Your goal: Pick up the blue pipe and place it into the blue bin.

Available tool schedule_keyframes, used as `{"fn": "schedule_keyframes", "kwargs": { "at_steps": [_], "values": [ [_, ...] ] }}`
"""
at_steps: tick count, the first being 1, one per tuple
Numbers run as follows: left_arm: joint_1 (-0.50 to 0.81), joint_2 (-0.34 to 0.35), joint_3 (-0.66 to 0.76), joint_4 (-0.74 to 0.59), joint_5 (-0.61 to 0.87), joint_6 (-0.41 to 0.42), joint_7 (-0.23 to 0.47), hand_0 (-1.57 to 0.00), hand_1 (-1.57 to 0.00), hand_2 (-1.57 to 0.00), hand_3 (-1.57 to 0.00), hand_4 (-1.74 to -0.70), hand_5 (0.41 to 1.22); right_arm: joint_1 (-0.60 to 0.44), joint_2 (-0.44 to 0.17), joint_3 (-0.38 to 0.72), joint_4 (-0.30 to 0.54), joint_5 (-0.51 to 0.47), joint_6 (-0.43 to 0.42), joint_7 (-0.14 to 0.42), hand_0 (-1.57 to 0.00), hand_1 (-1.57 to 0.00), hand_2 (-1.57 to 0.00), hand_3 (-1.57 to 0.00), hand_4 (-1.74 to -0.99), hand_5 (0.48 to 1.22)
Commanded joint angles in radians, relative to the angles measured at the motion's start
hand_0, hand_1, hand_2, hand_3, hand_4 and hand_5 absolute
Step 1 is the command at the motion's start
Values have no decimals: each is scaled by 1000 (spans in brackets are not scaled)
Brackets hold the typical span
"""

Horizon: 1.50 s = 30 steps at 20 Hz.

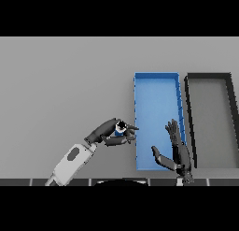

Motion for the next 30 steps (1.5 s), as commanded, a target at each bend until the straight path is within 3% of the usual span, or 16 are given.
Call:
{"fn": "schedule_keyframes", "kwargs": {
  "at_steps": [1, 2, 5, 10, 13, 17, 22, 23, 24, 25, 26, 27, 28, 30],
  "values": [
    [4, 6, 2, -14, 1, 0, -1, -1571, -1571, -1571, -1444, -1731, 1221, -45, -22, 2, -13, -25, 34, 70, 1, 1, 1, 1, -1313, 517],
    [12, 9, -2, -16, -6, -4, -16, -1571, -1571, -1571, -1444, -1731, 1221, -71, -33, 23, -23, -35, 64, 130, 1, 1, 1, 1, -1326, 507],
    [7, 11, 0, -19, -16, 0, 5, -1571, -1571, -1571, -1442, -1731, 1221, -192, -75, 59, -53, -49, 137, 223, 1, 1, 1, 1, -1337, 504],
    [-18, -5, 3, -9, -18, -5, 29, -1571, -1571, -1571, -1439, -1730, 1221, -402, -73, 118, -64, -54, 168, 405, 1, 1, 1, 1, -1326, 485],
    [-10, 5, 6, -8, -11, -23, -3, -1571, -1571, -1571, -1444, -1728, 1221, -521, -79, 124, -23, -67, 200, 449, 1, 1, 1, 1, -1307, 497],
    [0, 6, 5, -19, 3, -38, -15, -1571, -1571, -1571, -1519, -1565, 1221, -651, -69, 139, 5, -79, 221, 485, 1, 1, 1, 1, -1250, 521],
    [-2, 2, 19, 10, -32, -50, -39, -1571, -1571, -1571, -1554, -1486, 1221, -772, -18, 154, 71, -87, 217, 565, 1, 1, 1, 1, -1206, 503],
    [-7, -3, 23, 12, -33, -46, -18, -1571, -1571, -1571, -1557, -1473, 1221, -800, -2, 153, 97, -97, 219, 578, 1, 1, -9, 1, -1210, 498],
    [-8, -7, 28, 6, -21, -45, 9, -1571, -1571, -1571, -1560, -1525, 1221, -813, -4, 145, 110, -110, 228, 580, -17, -34, -54, -26, -1236, 493],
    [-12, -12, 28, 13, -22, -51, -6, -1571, -1571, -1571, -1284, -1568, 1221, -826, -1, 151, 119, -111, 236, 585, -107, -140, -160, -116, -1291, 483],
    [-26, -5, 24, 30, -62, -36, 11, -1571, -1571, -1571, -1190, -1603, 1221, -848, -3, 142, 134, -112, 244, 596, -264, -299, -308, -252, -1348, 477],
    [-34, 17, 3, 24, -104, -38, 32, -1571, -1527, -1571, -1119, -1630, 1221, -874, 1, 139, 149, -108, 246, 602, -475, -487, -492, -516, -1365, 477],
    [-18, 17, 5, -1, -97, -30, 35, -1571, -1536, -1571, -1121, -1647, 1221, -891, 9, 142, 156, -116, 248, 592, -694, -704, -708, -659, -1433, 486],
    [-16, 2, 11, -3, -91, -30, 3, -1571, -1548, -1571, -1283, -1680, 1221, -904, 20, 137, 170, -140, 246, 562, -1010, -1016, -1019, -880, -1527, 570]
  ]
}}
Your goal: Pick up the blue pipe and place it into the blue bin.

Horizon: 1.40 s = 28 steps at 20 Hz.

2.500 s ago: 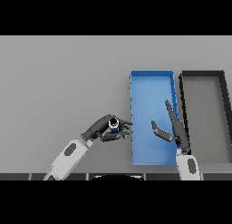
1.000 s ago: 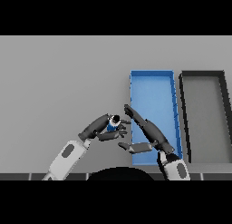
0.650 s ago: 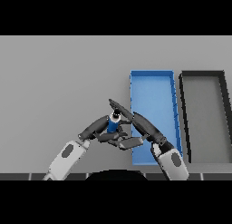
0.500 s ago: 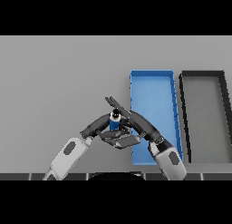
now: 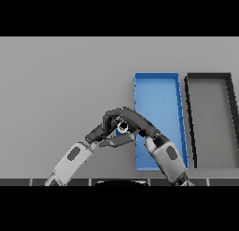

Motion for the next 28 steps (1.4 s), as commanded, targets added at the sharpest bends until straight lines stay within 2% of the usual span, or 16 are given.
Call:
{"fn": "schedule_keyframes", "kwargs": {
  "at_steps": [1, 2, 3, 6, 8, 11, 12, 13, 15, 16, 18, 19, 21, 23, 26, 28],
  "values": [
    [6, -10, 3, 2, 11, -8, -3, -1571, -1553, -1571, -1340, -1692, 1221, 4, 10, 2, 9, -11, 0, -2, -1122, -1127, -1129, -1018, -1498, 638],
    [15, -16, 13, 8, 25, -17, -20, -1571, -1557, -1571, -1386, -1702, 1221, -6, 21, -7, 27, -19, 2, -7, -1212, -1216, -1218, -1128, -1474, 755],
    [15, -31, 21, 12, 33, -21, -18, -1571, -1559, -1571, -1423, -1710, 1221, -11, 29, -10, 45, -7, 2, -44, -1284, -1287, -1288, -1217, -1457, 848],
    [18, -35, 42, 8, 23, -47, 12, -1571, -1565, -1571, -1495, -1723, 1221, 9, 4, 15, 33, 40, 28, -117, -1424, -1425, -1426, -1390, -1435, 1030],
    [25, -41, 46, 1, 8, -57, 23, -1571, -1567, -1571, -1523, -1727, 1221, 24, 1, 33, 19, 45, 31, -135, -1477, -1478, -1478, -1455, -1445, 1099],
    [21, -45, 59, 10, 6, -71, 15, -1571, -1569, -1571, -1546, -1729, 1221, 19, 14, 25, 25, 8, 23, -112, -1523, -1523, -1524, -1512, -1470, 1158],
    [29, -41, 62, 0, 13, -79, -2, -1571, -1569, -1571, -1442, -1724, 1221, 22, 16, 25, 15, 4, 19, -114, -1532, -1533, -1533, -1523, -1475, 1171],
    [30, -41, 59, -7, -4, -78, -1, -1569, -1513, -1458, -1468, -1656, 1221, 23, 17, 29, 15, 9, 11, -124, -1540, -1540, -1541, -1533, -1478, 1181],
    [27, -37, 55, -14, -51, -90, 11, -1045, -991, -950, -963, -1426, 1221, 8, 15, 31, 18, 18, -1, -131, -1551, -1551, -1552, -1547, -1483, 1195],
    [27, -35, 61, -15, -58, -106, 23, -836, -793, -760, -770, -1320, 1221, 6, 15, 33, 17, 28, -5, -126, -1555, -1555, -1555, -1552, -1484, 1201],
    [26, -35, 62, -14, -102, -140, -1, -535, -507, -486, -492, -1144, 1221, 2, 17, 39, 16, 24, -25, -122, -1561, -1561, -1561, -1559, -1486, 1208],
    [25, -31, 67, 1, -135, -142, -37, -427, -405, -388, -394, -1068, 1150, 0, 12, 39, 12, 26, -32, -95, -1563, -1563, -1563, -1561, -1487, 1211],
    [32, -42, 64, 2, -178, -123, -44, -273, -259, -248, -252, -955, 972, 12, 3, 47, 2, 29, -34, -92, -1566, -1566, -1566, -1565, -1488, 1214],
    [33, -35, 74, -4, -167, -125, -42, -175, -165, -159, -161, -899, 836, 14, 6, 50, 10, 38, -44, -93, -1568, -1568, -1568, -1567, -1488, 1217],
    [27, -51, 95, 8, -131, -128, -5, -89, -84, -81, -82, -871, 697, 12, 9, 56, 16, 54, -56, -99, -1569, -1569, -1569, -1569, -1487, 1219],
    [43, -67, 100, 20, -122, -117, 39, -57, -54, -51, -52, -884, 654, 4, 8, 47, 15, 46, -60, -104, -1570, -1570, -1570, -1570, -1488, 1220]
  ]
}}
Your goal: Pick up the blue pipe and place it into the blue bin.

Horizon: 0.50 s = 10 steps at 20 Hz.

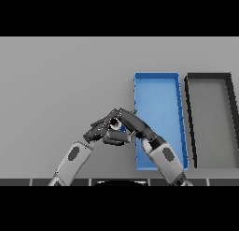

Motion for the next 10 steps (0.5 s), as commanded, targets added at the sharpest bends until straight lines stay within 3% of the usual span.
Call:
{"fn": "schedule_keyframes", "kwargs": {
  "at_steps": [1, 3, 6, 8, 10],
  "values": [
    [12, -2, -2, -8, 4, 2, 17, -45, -43, -41, -41, -889, 639, -1, 2, -7, -5, -8, -10, 7, -1570, -1570, -1570, -1570, -1488, 1220],
    [12, -3, 4, -11, 15, 1, 60, -28, -27, -26, -26, -899, 609, 1, 21, -32, -2, -82, -13, 28, -1570, -1570, -1570, -1570, -1489, 1220],
    [34, 5, 1, -20, 26, -8, 33, -14, -13, -13, -13, -913, 543, -18, 48, -79, -35, -242, -38, 107, -1571, -1571, -1571, -1571, -1491, 1221],
    [32, 5, -1, -30, 37, -12, 28, -9, -8, -8, -8, -922, 515, -87, 61, -118, -73, -306, -111, 181, -1571, -1571, -1571, -1571, -1490, 1221],
    [36, 1, -9, -26, 21, 0, 76, -5, -5, -5, -5, -925, 500, -192, 27, -175, -77, -345, -152, 210, -1571, -1571, -1571, -1571, -1492, 1221]
  ]
}}
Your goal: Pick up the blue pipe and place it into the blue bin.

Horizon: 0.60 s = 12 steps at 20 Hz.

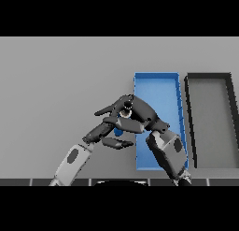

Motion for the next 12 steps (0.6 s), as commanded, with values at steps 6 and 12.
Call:
{"fn": "schedule_keyframes", "kwargs": {
  "at_steps": [6, 12],
  "values": [
    [1, 15, 4, -25, 6, -6, 7, -1, -1, 0, 0, -916, 486, -284, -206, -165, 82, -110, -130, 16, -1571, -1571, -1571, -1571, -1496, 1221],
    [4, 31, 16, -32, 8, -5, 2, 1, 1, 1, 1, -889, 484, -230, -403, -272, 168, -97, -230, 17, -1571, -1571, -1571, -1571, -1498, 1221]
  ]
}}
